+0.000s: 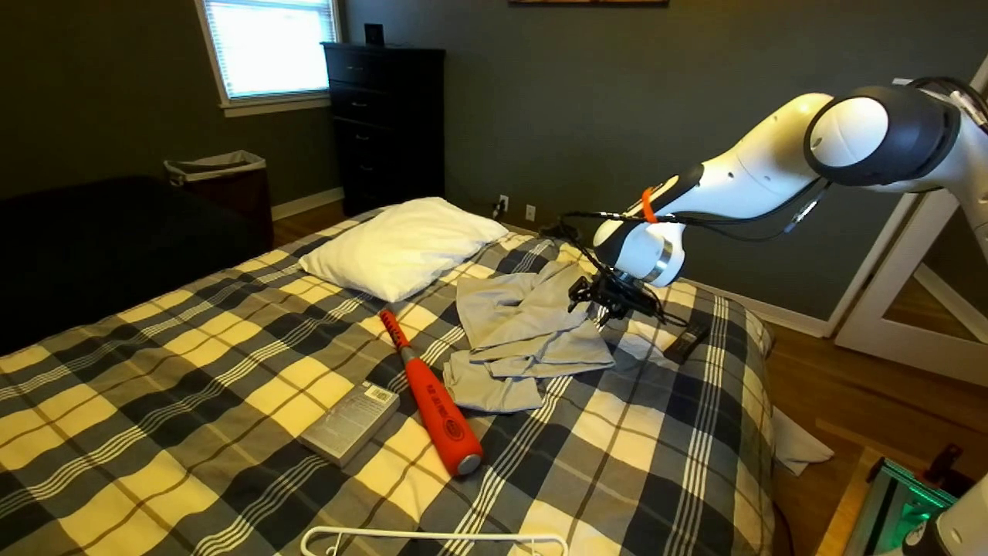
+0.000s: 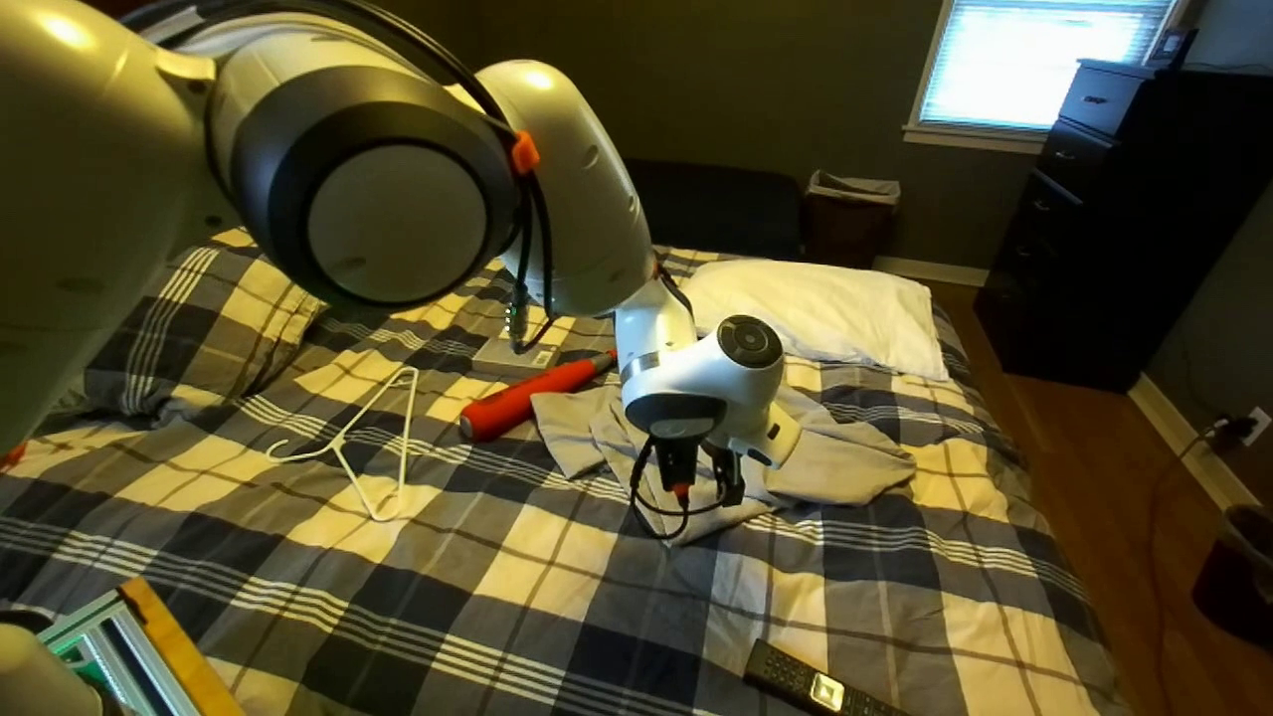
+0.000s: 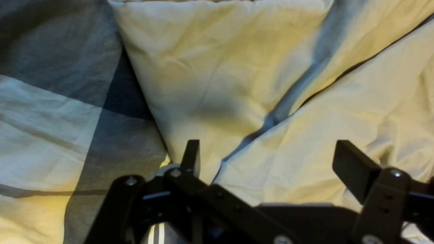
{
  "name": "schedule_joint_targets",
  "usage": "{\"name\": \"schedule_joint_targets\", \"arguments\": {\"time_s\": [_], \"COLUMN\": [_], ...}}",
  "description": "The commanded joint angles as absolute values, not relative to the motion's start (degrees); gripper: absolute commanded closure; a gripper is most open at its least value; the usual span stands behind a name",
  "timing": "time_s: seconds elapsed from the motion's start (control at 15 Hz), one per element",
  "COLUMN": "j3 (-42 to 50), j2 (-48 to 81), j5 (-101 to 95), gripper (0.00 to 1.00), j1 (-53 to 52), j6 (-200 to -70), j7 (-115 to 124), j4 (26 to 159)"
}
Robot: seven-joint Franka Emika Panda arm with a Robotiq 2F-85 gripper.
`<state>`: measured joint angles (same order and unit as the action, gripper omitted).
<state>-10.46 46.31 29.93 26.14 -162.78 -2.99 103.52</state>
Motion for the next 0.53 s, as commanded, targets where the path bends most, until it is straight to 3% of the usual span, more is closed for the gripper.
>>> {"name": "schedule_joint_targets", "arguments": {"time_s": [0.0,0.13,0.27,0.33,0.47], "j3": [-10.73,-10.95,-10.90,-10.95,-10.71], "j2": [51.33,53.64,55.93,57.10,58.96], "j5": [32.77,33.35,33.67,33.61,33.24], "gripper": [0.00,0.00,0.09,0.33,0.37], "j1": [25.47,25.32,24.88,24.72,24.14], "j6": [-164.47,-163.74,-163.93,-163.71,-163.29], "j7": [1.56,3.05,4.40,4.85,6.02], "j4": [98.44,95.65,93.13,91.55,88.93]}}
